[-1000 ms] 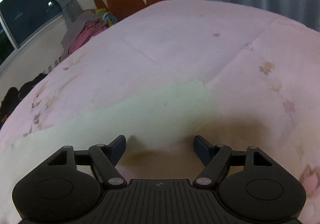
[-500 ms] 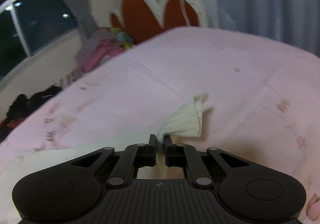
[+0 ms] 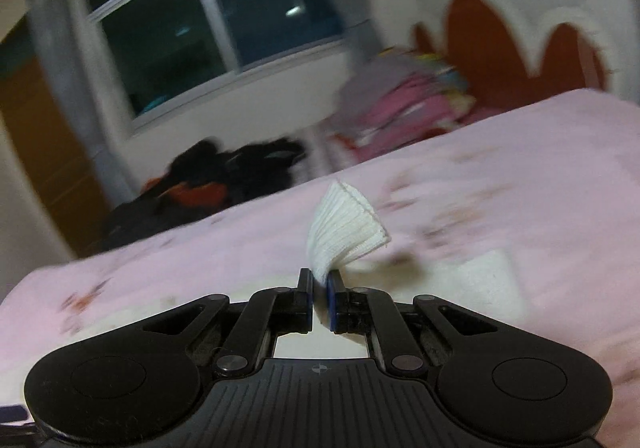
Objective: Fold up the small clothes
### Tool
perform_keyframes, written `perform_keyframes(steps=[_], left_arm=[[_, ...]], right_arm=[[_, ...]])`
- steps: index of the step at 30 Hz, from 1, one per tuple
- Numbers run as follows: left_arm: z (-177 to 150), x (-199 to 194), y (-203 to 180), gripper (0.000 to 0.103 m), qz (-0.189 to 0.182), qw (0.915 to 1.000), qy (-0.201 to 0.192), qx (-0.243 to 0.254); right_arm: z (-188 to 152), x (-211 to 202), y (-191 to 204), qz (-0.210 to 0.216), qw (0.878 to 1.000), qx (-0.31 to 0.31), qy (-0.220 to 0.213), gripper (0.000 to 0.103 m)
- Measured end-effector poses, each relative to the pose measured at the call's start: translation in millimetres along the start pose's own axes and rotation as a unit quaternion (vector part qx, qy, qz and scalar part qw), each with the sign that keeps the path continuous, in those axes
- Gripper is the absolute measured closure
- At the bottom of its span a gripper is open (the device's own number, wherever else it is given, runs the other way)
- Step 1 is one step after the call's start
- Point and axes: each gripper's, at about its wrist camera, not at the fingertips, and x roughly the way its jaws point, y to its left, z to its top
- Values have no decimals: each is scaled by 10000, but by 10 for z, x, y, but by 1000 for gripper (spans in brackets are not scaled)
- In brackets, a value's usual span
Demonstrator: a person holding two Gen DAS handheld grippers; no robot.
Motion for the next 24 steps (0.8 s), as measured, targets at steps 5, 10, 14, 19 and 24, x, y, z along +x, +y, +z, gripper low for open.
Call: perform_keyframes(steps=[5,10,14,19,24], left_arm=[[-2,31,328,23,24,9999,-35,-143],[32,103,373,22,-269,9994,-68,-198],[98,230,196,20,-837,9961,91,-270],[233,515,-195,22,-1417,9887,371,-323],[336,886,-519,45,-1509,9865,515,-365]], right_arm=[[-463,470,672,380,9968,-288,640,96],[-811,575,851,439,9922,-428,1081,95],[-780,426,811,463,9932,-491,948,49],[-680,91,519,31,9960,-683,579,42],[-695,-157,-17,-672,9939,-702,519,42]])
